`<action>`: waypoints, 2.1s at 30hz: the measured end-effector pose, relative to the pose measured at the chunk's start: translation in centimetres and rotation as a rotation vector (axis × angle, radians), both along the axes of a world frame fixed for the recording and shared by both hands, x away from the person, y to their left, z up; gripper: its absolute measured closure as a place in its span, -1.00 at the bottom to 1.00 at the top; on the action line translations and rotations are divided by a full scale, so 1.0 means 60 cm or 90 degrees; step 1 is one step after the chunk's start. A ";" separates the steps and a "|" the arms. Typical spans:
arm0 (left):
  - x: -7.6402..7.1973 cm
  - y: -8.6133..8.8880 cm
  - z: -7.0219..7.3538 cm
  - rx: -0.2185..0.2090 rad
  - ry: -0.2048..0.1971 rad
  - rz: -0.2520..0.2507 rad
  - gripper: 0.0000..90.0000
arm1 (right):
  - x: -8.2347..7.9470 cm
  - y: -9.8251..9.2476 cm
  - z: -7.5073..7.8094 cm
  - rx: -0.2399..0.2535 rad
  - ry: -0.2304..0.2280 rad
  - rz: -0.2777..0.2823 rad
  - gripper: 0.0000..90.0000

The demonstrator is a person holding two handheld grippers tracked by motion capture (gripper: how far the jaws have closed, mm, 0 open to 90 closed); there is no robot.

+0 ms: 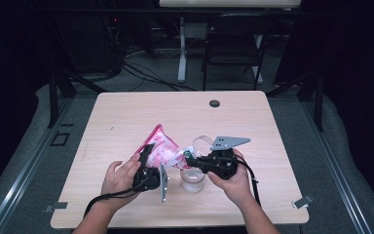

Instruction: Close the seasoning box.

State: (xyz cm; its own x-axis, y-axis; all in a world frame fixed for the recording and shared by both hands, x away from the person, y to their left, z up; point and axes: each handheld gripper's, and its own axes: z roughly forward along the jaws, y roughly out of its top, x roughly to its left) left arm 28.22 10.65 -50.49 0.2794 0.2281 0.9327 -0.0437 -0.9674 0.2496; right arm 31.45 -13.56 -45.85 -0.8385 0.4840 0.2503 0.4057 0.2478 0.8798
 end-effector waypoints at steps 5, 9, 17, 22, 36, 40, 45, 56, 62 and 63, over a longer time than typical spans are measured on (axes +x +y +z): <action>-0.002 0.001 0.009 0.038 -0.002 -0.007 0.39 | -0.001 0.003 0.000 -0.007 -0.004 0.004 1.00; -0.002 -0.004 0.018 0.061 -0.002 -0.010 0.39 | -0.002 0.000 0.002 -0.003 -0.006 0.001 1.00; -0.004 -0.010 0.027 0.078 -0.007 -0.019 0.39 | -0.003 -0.007 0.006 -0.001 -0.015 0.010 1.00; -0.006 -0.013 0.028 0.090 -0.013 -0.026 0.40 | -0.004 -0.009 0.007 -0.005 -0.017 0.008 1.00; -0.009 -0.019 0.033 0.108 -0.030 -0.034 0.40 | -0.004 -0.013 0.008 -0.002 -0.021 0.006 1.00; -0.010 -0.020 0.034 0.114 -0.033 -0.036 0.40 | -0.004 -0.013 0.008 -0.004 -0.022 0.007 1.00; -0.010 -0.021 0.035 0.120 -0.038 -0.039 0.41 | -0.004 -0.014 0.008 -0.001 -0.023 0.003 1.00; -0.010 -0.026 0.041 0.134 -0.040 -0.042 0.41 | -0.003 -0.017 0.007 -0.004 -0.024 0.001 1.00; -0.010 -0.026 0.044 0.133 -0.049 -0.047 0.42 | -0.002 -0.018 0.005 -0.006 -0.023 0.002 1.00; -0.010 -0.027 0.047 0.138 -0.043 -0.043 0.42 | -0.002 -0.018 0.005 -0.006 -0.023 0.002 1.00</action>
